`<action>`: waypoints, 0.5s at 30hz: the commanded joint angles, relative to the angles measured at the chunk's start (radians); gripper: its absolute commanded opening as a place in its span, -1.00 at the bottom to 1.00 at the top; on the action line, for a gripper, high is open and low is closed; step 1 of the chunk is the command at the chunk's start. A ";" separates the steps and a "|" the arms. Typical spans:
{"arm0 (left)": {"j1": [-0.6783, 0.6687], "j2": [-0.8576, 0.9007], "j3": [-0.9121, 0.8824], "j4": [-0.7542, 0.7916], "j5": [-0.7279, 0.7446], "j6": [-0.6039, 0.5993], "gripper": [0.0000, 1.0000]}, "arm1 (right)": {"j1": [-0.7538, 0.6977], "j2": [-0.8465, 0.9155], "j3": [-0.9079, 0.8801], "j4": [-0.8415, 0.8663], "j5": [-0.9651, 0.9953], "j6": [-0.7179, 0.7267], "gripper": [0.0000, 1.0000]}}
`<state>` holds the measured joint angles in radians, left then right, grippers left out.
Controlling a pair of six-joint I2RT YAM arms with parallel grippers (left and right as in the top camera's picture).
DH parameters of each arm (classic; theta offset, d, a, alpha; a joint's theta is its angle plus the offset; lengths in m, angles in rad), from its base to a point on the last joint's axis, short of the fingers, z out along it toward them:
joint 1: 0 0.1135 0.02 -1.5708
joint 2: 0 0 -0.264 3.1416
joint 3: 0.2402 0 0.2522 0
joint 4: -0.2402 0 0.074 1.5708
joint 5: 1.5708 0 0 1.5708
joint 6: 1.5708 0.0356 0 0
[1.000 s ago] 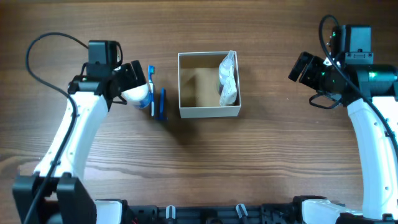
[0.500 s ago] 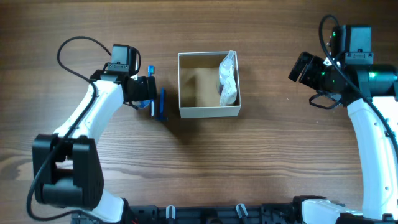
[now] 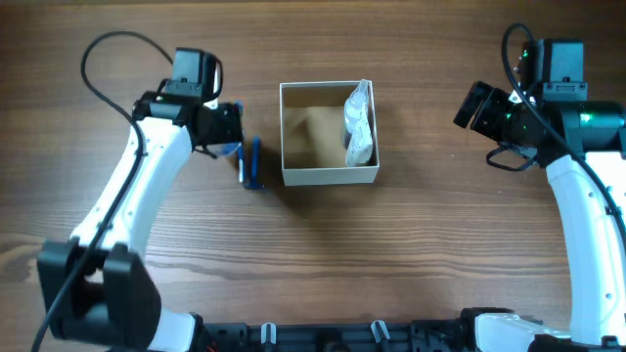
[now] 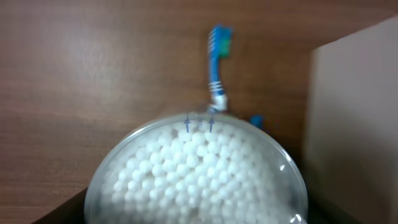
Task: Pack container
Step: 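Carry the cotton-swab tub into the box and release it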
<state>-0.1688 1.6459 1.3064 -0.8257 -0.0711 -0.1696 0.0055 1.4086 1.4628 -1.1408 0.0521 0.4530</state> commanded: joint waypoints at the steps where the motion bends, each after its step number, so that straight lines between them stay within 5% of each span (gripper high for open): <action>1: -0.109 -0.080 0.100 -0.017 -0.009 0.002 0.32 | -0.003 0.008 0.011 0.003 -0.009 0.019 1.00; 7: -0.325 -0.072 0.149 0.126 -0.039 0.002 0.41 | -0.003 0.008 0.011 0.003 -0.009 0.019 0.99; 15: -0.344 0.177 0.149 0.263 -0.002 -0.097 0.40 | -0.003 0.008 0.011 0.003 -0.009 0.019 0.99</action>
<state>-0.5163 1.7168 1.4437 -0.6048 -0.0845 -0.2256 0.0055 1.4086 1.4628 -1.1404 0.0521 0.4530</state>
